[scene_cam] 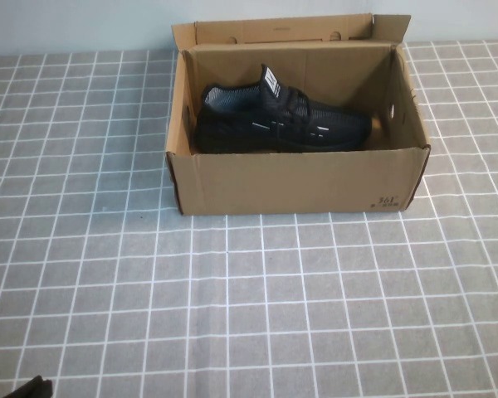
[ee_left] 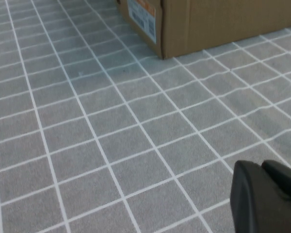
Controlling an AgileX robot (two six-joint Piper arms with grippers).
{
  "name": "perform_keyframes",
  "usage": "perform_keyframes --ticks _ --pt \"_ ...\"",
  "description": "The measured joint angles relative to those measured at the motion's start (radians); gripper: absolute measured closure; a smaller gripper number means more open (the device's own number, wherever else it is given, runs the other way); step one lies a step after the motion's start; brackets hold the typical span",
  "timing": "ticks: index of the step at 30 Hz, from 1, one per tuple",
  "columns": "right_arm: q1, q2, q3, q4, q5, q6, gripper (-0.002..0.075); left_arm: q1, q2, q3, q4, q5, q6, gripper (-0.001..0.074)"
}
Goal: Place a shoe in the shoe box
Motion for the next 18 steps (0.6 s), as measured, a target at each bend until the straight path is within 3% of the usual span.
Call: perform_keyframes --ticks 12,18 --pt "-0.010 0.000 0.000 0.000 0.061 -0.002 0.0742 0.000 0.000 0.000 0.000 0.018 0.000 0.0736" --pt "-0.226 -0.002 0.068 0.009 0.121 -0.002 0.0742 0.000 0.000 0.000 0.000 0.018 0.000 0.0736"
